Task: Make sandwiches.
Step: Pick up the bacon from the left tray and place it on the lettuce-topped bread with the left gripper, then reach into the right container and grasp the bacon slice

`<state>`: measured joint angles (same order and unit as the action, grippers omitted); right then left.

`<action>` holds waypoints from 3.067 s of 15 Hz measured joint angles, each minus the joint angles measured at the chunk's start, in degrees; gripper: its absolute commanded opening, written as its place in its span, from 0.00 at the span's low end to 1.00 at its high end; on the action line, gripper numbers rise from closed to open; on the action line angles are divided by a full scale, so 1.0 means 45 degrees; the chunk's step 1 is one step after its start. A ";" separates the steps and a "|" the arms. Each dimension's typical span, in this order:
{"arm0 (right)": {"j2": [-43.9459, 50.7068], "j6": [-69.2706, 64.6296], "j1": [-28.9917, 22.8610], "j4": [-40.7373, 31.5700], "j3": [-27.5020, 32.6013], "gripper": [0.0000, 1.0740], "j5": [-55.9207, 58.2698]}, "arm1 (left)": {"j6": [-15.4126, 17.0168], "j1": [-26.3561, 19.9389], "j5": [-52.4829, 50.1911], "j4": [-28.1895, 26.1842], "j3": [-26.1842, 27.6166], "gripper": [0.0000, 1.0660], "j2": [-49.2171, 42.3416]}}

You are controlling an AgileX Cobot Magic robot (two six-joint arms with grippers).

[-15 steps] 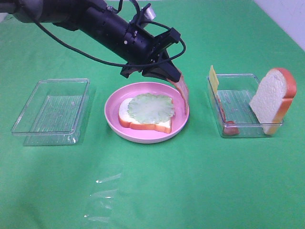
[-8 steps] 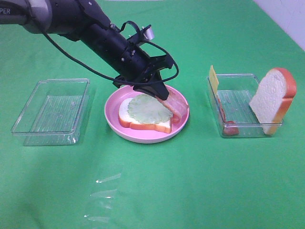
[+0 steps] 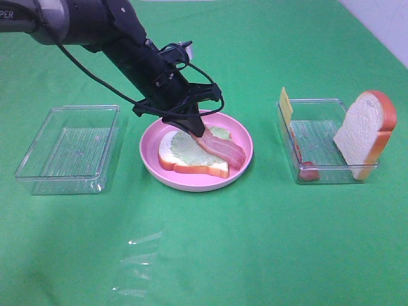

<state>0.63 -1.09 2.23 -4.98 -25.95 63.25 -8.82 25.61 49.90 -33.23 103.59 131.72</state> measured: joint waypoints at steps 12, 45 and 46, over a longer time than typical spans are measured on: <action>0.0000 0.0000 0.0000 0.0000 0.0000 0.89 0.0000 | 0.2776 0.0000 -0.0204 0.3285 0.0000 0.12 -0.0153; 0.0000 0.0000 0.0000 0.0000 0.0000 0.89 0.0000 | 0.1146 -0.5921 0.2279 0.6010 -1.3089 0.91 -2.0079; 0.0000 0.0000 0.0000 0.0000 0.0000 0.89 0.0000 | 0.1146 -0.5921 0.2279 0.6010 -1.3318 0.91 -2.0677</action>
<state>0.63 -1.09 2.23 -4.98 -25.95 63.25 -3.67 -1.03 60.16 -6.19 43.66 38.67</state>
